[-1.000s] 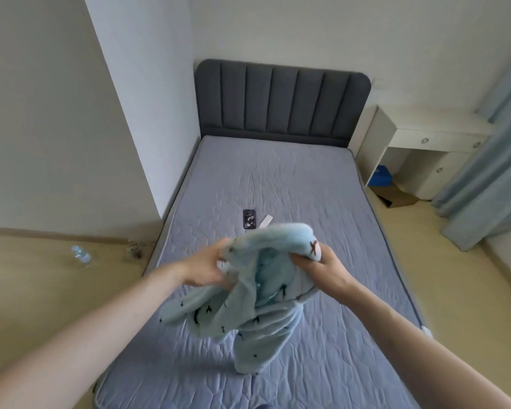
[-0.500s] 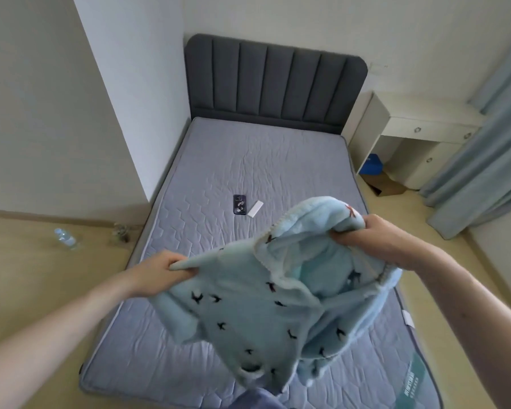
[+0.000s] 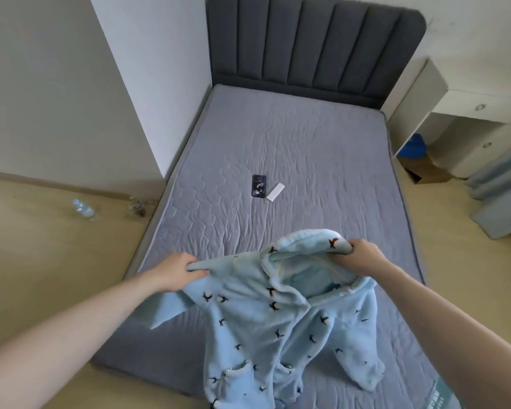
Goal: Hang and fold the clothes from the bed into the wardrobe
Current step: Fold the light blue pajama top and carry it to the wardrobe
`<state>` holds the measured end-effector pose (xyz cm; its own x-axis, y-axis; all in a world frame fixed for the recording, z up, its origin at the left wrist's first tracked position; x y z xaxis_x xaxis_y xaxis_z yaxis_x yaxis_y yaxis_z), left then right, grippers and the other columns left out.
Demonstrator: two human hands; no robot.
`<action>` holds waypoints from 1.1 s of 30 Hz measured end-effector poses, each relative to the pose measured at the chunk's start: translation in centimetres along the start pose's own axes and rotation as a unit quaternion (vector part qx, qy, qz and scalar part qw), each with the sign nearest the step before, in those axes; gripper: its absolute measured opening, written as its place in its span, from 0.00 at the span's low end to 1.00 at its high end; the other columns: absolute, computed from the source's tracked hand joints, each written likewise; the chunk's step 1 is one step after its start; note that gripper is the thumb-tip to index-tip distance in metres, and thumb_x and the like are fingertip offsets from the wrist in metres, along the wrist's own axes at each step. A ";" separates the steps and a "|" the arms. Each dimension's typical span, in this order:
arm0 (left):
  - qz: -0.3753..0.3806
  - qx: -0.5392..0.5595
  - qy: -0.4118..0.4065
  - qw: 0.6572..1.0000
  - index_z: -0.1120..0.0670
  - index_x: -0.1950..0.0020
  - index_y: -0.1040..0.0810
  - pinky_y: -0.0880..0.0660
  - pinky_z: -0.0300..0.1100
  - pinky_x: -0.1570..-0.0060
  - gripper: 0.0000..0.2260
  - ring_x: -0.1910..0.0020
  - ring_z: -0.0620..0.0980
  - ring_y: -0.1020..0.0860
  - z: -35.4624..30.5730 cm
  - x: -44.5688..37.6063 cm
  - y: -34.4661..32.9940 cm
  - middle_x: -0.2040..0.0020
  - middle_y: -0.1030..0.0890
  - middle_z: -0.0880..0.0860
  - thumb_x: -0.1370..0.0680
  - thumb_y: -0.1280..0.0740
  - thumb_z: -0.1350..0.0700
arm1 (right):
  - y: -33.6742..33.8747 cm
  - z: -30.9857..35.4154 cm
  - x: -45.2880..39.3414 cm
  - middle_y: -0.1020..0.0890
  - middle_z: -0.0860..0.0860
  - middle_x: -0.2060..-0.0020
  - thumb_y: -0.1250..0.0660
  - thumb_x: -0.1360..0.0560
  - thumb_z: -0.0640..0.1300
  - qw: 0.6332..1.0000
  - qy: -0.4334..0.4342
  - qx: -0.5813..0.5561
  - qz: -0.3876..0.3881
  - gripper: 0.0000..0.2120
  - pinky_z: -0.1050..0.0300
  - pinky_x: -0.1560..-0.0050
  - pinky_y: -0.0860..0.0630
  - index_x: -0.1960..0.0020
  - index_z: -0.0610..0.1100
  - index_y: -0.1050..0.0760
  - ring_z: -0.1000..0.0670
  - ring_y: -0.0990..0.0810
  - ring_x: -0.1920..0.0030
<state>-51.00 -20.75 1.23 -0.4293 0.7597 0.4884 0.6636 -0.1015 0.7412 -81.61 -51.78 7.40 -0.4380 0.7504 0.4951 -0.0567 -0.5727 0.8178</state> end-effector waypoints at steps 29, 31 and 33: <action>-0.150 0.033 0.357 0.921 0.59 0.31 0.29 0.32 0.55 0.33 0.30 0.30 0.65 0.31 26.4 -29.4 -28.8 0.32 0.28 0.65 0.27 0.23 0.48 | -41.4 -22.9 -25.6 0.38 0.41 0.21 0.31 0.24 0.59 0.962 -0.259 -0.083 -0.027 0.42 0.37 0.26 0.38 0.17 0.47 0.46 0.36 0.39 0.23; -0.085 0.043 0.379 0.920 0.56 0.37 0.22 0.33 0.51 0.33 0.22 0.30 0.61 0.31 28.1 -28.8 -30.4 0.33 0.24 0.63 0.26 0.24 0.46 | -42.5 -26.4 -24.0 0.39 0.42 0.20 0.29 0.26 0.63 0.953 -0.298 -0.052 0.012 0.48 0.37 0.26 0.36 0.17 0.47 0.50 0.37 0.38 0.22; -0.064 0.084 0.366 0.925 0.52 0.47 0.16 0.29 0.48 0.39 0.13 0.35 0.58 0.26 28.3 -29.0 -31.5 0.37 0.21 0.58 0.27 0.23 0.47 | -43.9 -28.6 -23.1 0.38 0.43 0.20 0.27 0.27 0.62 0.950 -0.305 -0.036 0.049 0.52 0.38 0.29 0.33 0.16 0.48 0.54 0.37 0.35 0.23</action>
<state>-42.05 -21.42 -49.34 -0.7695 0.1140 0.6284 0.6384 0.1076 0.7622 -94.68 -53.42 -48.29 0.1560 0.7317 0.6635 -0.1142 -0.6539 0.7479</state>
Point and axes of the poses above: each hand's wrist, its own x-axis away from the middle knuckle, its own y-axis out of the back of the hand, z = x × y, the point moved 3 cm from there along -x, towards the middle knuckle
